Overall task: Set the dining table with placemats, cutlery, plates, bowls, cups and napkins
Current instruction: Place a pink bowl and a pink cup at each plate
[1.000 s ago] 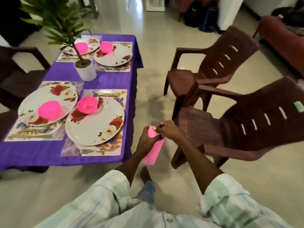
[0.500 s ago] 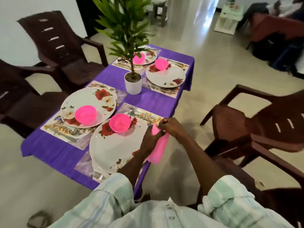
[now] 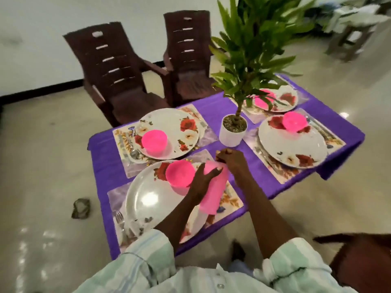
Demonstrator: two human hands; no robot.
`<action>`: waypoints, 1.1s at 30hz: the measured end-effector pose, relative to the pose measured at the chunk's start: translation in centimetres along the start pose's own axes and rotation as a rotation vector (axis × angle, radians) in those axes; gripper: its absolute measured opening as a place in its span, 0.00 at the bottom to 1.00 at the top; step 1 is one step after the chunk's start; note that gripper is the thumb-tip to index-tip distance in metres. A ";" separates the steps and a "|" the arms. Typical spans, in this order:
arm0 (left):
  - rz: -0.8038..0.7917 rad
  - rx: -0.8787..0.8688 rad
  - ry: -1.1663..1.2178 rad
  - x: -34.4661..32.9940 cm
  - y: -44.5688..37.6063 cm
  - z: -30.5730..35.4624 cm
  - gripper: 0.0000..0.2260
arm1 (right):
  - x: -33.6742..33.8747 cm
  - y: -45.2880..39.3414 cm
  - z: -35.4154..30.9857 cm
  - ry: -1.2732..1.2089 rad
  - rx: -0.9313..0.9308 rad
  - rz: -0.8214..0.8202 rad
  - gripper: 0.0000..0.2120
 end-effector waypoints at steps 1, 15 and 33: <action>0.048 -0.007 0.025 -0.8 -0.7 0.2 0.31 | 0.9 -0.9 -0.2 0.078 -0.002 -0.052 0.09; 0.334 -0.021 0.349 -5.3 -1.9 4.2 0.21 | 5.5 -6.0 -2.6 0.232 0.003 -0.754 0.05; 0.238 0.045 0.673 -1.8 -0.3 2.5 0.32 | 1.6 -5.5 -4.1 0.187 0.088 -0.964 0.07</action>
Point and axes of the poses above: each hand's wrist, its own y-axis away from the middle knuckle, its own x-axis out of the back of the hand, z = x × y, the point moved 2 cm from there along -y, towards the middle knuckle, and after that the axes turned 15 degrees about -z, right-handed, at the moved point
